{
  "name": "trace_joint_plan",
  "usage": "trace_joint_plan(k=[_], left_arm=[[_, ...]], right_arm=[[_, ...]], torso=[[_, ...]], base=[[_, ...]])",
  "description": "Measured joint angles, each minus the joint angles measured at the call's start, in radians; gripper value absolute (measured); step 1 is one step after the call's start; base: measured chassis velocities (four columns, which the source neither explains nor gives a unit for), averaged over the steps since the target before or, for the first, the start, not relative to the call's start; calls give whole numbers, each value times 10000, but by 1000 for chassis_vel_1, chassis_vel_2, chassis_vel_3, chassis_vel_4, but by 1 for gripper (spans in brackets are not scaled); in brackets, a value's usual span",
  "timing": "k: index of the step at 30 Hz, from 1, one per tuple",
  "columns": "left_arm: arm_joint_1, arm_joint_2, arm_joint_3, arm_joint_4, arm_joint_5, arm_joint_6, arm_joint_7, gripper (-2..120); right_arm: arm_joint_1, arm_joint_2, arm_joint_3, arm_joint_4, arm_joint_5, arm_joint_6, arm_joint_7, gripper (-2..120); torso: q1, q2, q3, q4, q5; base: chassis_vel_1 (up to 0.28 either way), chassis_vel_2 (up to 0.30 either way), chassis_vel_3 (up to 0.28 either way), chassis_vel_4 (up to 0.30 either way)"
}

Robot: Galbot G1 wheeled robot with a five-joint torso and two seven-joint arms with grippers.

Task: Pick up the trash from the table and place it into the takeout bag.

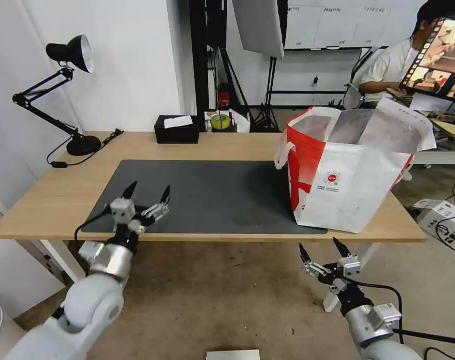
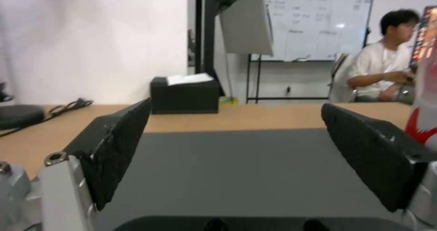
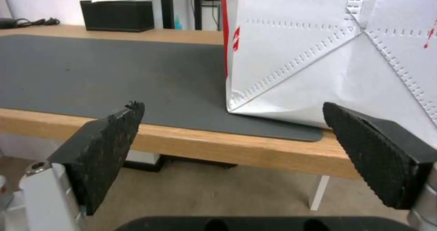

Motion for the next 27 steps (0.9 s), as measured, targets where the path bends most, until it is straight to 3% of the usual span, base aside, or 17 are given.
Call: trace_joint_plan(k=[14,27], left_arm=[[2294,-533,-1456,-176,467,13,19,100],[3359,-1004,-1577,-190,814,-210,56,100]], right_arm=[[0,0,0,0,0,0,0,100],[0,0,0,-1,0,0,0,100]], torso=[[1,0,1,0,0],[1,-1,0,0,0]], base=[[0,0,0,0],[0,0,0,0]])
